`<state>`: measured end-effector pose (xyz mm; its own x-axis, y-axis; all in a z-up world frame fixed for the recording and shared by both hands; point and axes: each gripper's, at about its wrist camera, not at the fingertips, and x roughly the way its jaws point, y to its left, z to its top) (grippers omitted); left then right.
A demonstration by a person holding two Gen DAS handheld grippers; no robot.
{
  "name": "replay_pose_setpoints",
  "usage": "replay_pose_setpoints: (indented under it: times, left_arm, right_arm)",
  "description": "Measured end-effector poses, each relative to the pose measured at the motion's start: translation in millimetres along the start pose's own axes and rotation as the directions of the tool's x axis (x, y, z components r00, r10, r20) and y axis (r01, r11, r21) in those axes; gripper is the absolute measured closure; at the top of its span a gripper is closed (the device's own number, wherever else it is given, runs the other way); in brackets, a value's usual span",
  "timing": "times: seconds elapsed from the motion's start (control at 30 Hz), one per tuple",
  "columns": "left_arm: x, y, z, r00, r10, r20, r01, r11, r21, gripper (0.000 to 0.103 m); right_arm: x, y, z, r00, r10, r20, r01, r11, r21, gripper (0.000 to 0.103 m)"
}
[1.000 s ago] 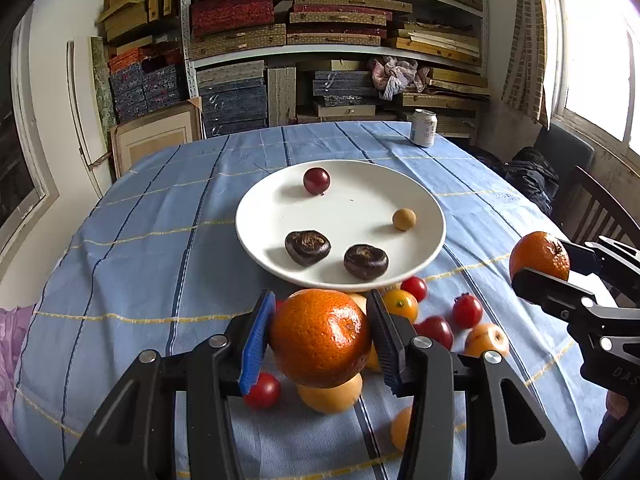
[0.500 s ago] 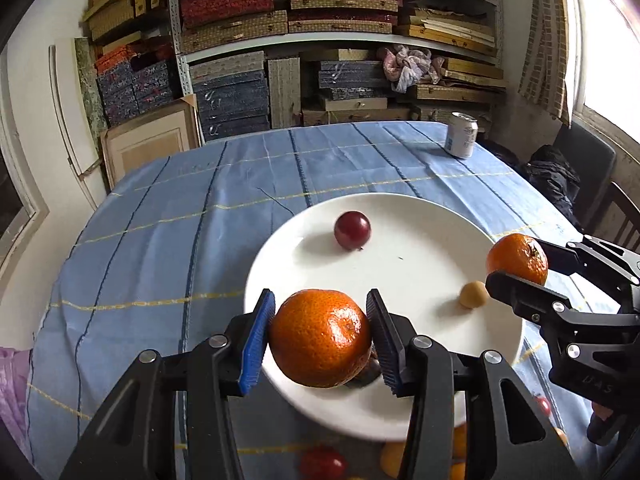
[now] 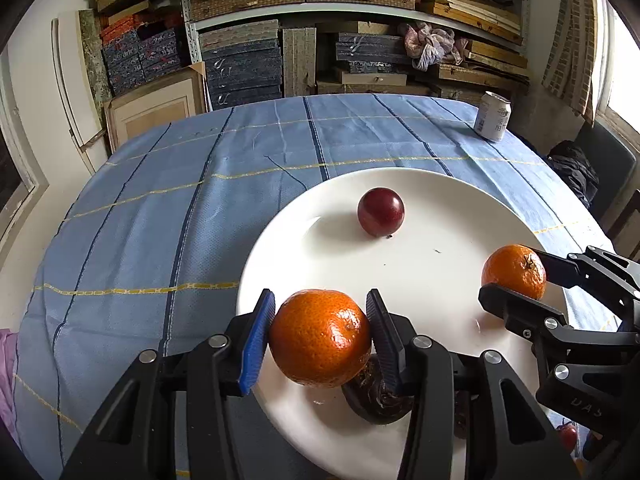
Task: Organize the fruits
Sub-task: 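Carry both mandarins onto the white plate and open both tools, then withdraw both open tools from the plate toward the fruit pile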
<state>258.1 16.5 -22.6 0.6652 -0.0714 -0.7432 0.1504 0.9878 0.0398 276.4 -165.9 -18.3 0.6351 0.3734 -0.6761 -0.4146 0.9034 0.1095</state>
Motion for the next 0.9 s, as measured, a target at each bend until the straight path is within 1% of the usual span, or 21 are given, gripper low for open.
replay_pose_setpoints:
  times: [0.03, 0.07, 0.1, 0.13, 0.17, 0.23, 0.27, 0.33, 0.43, 0.5, 0.6, 0.63, 0.7, 0.8, 0.9]
  left_arm:
    - [0, 0, 0, 1.0, -0.001, 0.007, 0.001, 1.0, -0.006, 0.054]
    - [-4, 0, 1, 0.999, -0.004, 0.033, 0.005, 1.0, -0.017, 0.048]
    - [-7, 1, 2, 0.999, -0.004, 0.052, 0.005, 1.0, -0.024, 0.021]
    - [-12, 1, 3, 0.997, 0.028, 0.072, -0.027, 0.999, -0.025, 0.008]
    - [-16, 1, 4, 0.994, 0.058, 0.09, -0.057, 0.998, -0.016, 0.004]
    - [-27, 2, 5, 0.988, 0.078, 0.133, -0.079, 0.997, 0.001, 0.003]
    - [-30, 4, 6, 0.988, 0.074, 0.138, -0.074, 0.997, -0.007, 0.003]
    - [-34, 7, 7, 0.99, 0.052, 0.132, -0.05, 0.999, -0.02, 0.003]
    - [-42, 7, 4, 0.99, 0.063, 0.126, -0.063, 0.998, -0.003, 0.003]
    - [-50, 8, -2, 0.991, 0.059, 0.121, -0.06, 0.998, 0.004, 0.003]
    - [-66, 11, -22, 0.993, 0.043, 0.106, -0.043, 0.999, 0.003, 0.003]
    - [-73, 13, -32, 0.994, 0.045, 0.099, -0.046, 0.999, 0.006, 0.003]
    - [-85, 16, -51, 0.993, 0.071, 0.095, -0.073, 0.997, 0.012, 0.003]
    - [-102, 20, -79, 0.993, 0.087, 0.08, -0.088, 0.996, 0.008, 0.003]
    - [-117, 23, -107, 0.994, 0.073, 0.076, -0.072, 0.997, -0.013, 0.003]
  right_arm:
    - [0, 0, 0, 1.0, -0.007, -0.002, 0.007, 1.0, 0.0, 0.056]
    - [-1, 0, 0, 1.0, -0.014, 0.011, 0.014, 1.0, 0.0, 0.045]
    - [-4, -2, 0, 0.999, -0.026, 0.032, 0.026, 1.0, 0.006, 0.033]
    - [-10, -5, 0, 0.997, -0.038, 0.062, 0.037, 0.999, 0.022, 0.014]
    - [-16, -9, 1, 0.995, -0.042, 0.089, 0.039, 0.999, 0.036, 0.009]
    - [-27, -15, 5, 0.993, -0.05, 0.111, 0.045, 0.998, 0.039, 0.009]
    - [-32, -17, 6, 0.99, -0.061, 0.126, 0.056, 0.998, 0.039, 0.009]
    - [-42, -20, 7, 0.987, -0.067, 0.149, 0.062, 0.997, 0.037, 0.009]
    - [-58, -21, 6, 0.984, -0.064, 0.164, 0.058, 0.998, 0.039, 0.009]
    - [-70, -19, -3, 0.986, -0.051, 0.157, 0.047, 0.998, 0.029, 0.009]
    - [-92, -12, -30, 0.989, -0.062, 0.137, 0.063, 0.998, -0.001, 0.009]
    - [-99, -10, -43, 0.989, -0.068, 0.129, 0.069, 0.998, -0.006, 0.009]
    - [-112, -6, -68, 0.993, -0.057, 0.105, 0.058, 0.998, -0.009, 0.009]
    - [-127, -3, -102, 0.998, -0.033, 0.052, 0.032, 0.999, 0.019, 0.009]
    - [-138, 1, -129, 0.999, -0.029, 0.023, 0.028, 0.999, 0.042, 0.009]
